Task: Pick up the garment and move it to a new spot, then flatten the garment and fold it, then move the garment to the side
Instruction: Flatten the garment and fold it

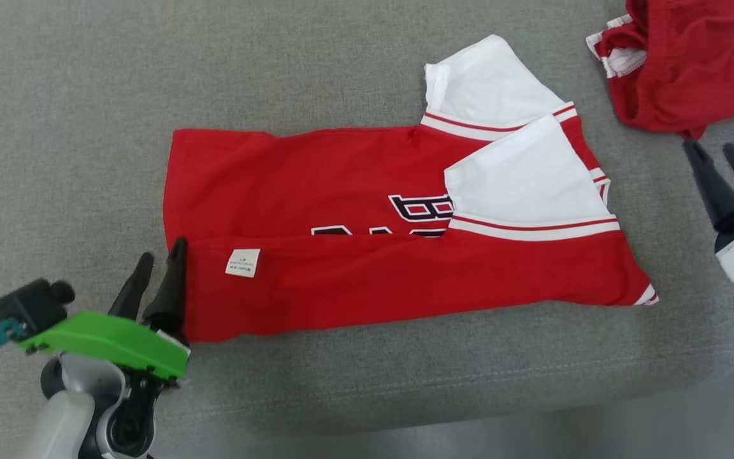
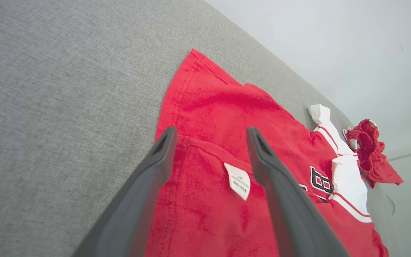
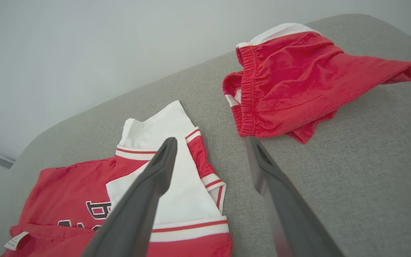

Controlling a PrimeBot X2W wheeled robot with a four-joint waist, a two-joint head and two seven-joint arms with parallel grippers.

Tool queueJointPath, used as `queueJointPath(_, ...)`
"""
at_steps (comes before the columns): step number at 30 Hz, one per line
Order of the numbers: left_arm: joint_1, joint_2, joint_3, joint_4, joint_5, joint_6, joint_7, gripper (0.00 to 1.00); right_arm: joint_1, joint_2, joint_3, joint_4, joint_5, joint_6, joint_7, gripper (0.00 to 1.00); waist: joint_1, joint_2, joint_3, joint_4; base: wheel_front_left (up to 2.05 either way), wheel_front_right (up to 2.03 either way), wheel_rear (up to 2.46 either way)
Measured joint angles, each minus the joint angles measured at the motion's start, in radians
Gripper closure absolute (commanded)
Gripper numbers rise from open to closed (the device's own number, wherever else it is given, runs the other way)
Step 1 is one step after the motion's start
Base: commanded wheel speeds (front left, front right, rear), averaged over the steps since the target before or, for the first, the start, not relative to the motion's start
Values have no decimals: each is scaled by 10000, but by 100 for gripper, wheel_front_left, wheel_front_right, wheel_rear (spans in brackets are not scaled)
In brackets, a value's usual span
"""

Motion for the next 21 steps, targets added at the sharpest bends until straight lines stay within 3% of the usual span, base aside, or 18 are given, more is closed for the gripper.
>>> queueJointPath(3, -724, 115, -428, -138, 25, 23, 752, 0, -855, -391, 71, 21, -159, -52, 604, 0, 0, 0, 199, 63, 0, 0, 0)
queueJointPath(9, -2683, 913, -844, -144, 140, 23, 2752, 0, -2990, -794, 531, 265, -268, -215, 2067, 0, 0, 0, 897, 310, 0, 0, 0)
queueJointPath(21, -4973, 1569, -439, 516, -1005, 25, 5133, 0, -5281, -669, 1630, 1507, -606, -224, 3664, 0, 0, 0, 2269, 603, 0, 0, 0)
